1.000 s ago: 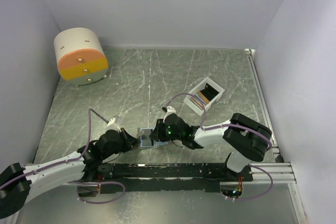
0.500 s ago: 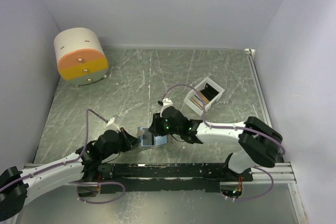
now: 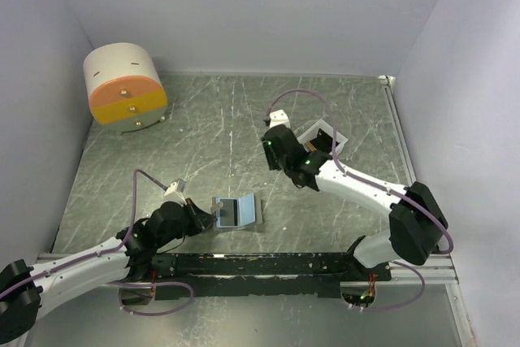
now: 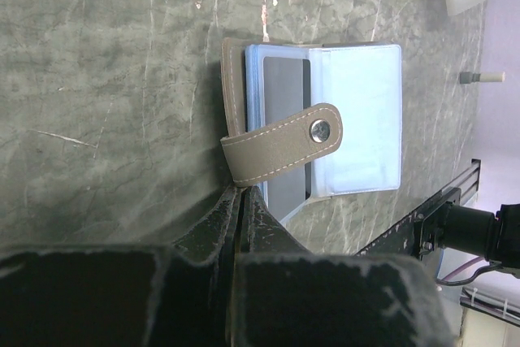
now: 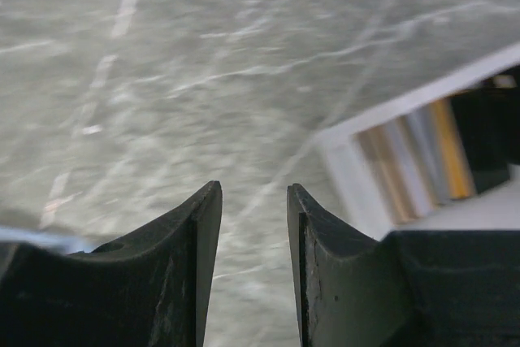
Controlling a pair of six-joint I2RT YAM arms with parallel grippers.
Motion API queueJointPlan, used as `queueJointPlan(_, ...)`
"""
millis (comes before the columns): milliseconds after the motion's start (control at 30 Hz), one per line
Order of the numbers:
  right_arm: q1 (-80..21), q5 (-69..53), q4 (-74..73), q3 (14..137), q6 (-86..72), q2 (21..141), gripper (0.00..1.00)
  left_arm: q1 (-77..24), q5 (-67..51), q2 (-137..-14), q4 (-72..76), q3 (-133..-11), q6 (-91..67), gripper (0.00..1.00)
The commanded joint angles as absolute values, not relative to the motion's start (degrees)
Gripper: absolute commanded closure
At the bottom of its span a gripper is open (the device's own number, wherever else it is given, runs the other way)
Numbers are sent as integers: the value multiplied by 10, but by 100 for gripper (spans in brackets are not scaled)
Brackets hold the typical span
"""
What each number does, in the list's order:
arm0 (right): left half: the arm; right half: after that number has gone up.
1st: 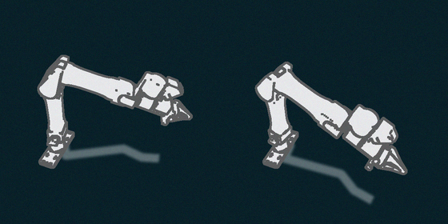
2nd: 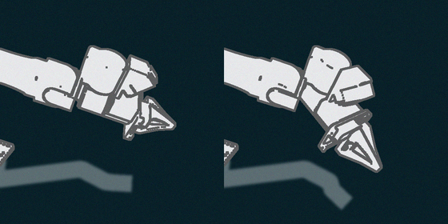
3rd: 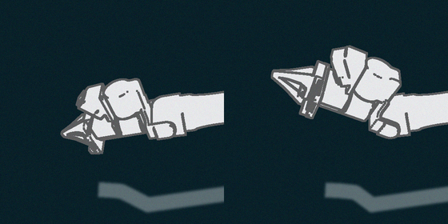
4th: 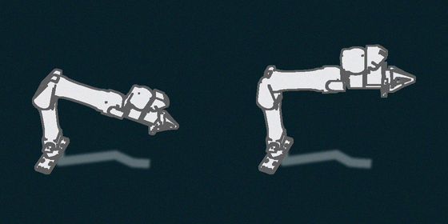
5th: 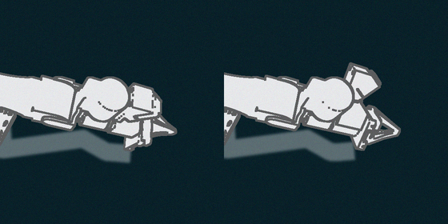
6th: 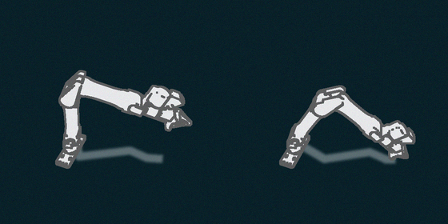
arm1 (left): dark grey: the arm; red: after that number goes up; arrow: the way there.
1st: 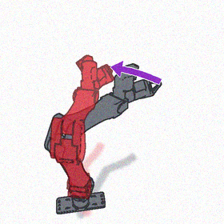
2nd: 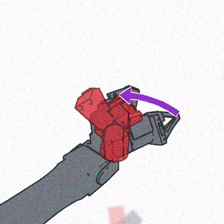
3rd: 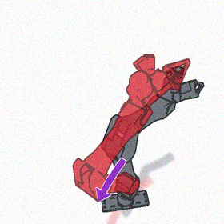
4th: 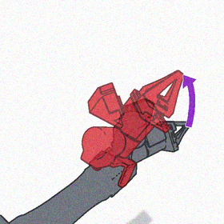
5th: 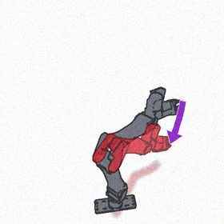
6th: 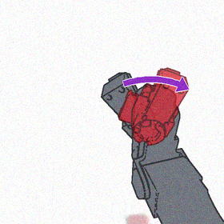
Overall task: Put the credit cards into the card holder
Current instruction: Pick up the credit card from the storage box.
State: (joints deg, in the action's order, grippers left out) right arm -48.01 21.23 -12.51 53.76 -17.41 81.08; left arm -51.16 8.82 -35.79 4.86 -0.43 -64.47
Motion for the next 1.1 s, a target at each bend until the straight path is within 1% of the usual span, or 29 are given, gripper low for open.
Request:
queueJointPlan(0, -413, 312, -195, 568, -73, 836, 62, -514, 84, -347, 47, -5, -633, 93)
queueJointPlan(133, -361, 341, -189, 570, -26, 862, 60, -514, 80, -344, 46, -5, -631, 93)
queueJointPlan(267, -314, 357, -204, 612, -13, 914, 59, -514, 80, -339, 49, -2, -629, 93)
queueJointPlan(500, -273, 287, -214, 655, 7, 980, 57, -514, 73, -344, 43, -13, -613, 93)
queueJointPlan(767, -241, 255, -170, 645, 11, 1022, 54, -514, 72, -331, 35, -17, -606, 93)
queueJointPlan(933, -226, 249, -138, 642, 21, 1044, 54, -515, 75, -318, 26, -13, -609, 93)
queueJointPlan(1067, -208, 218, -128, 638, 18, 1055, 54, -514, 79, -307, 17, -13, -612, 93)
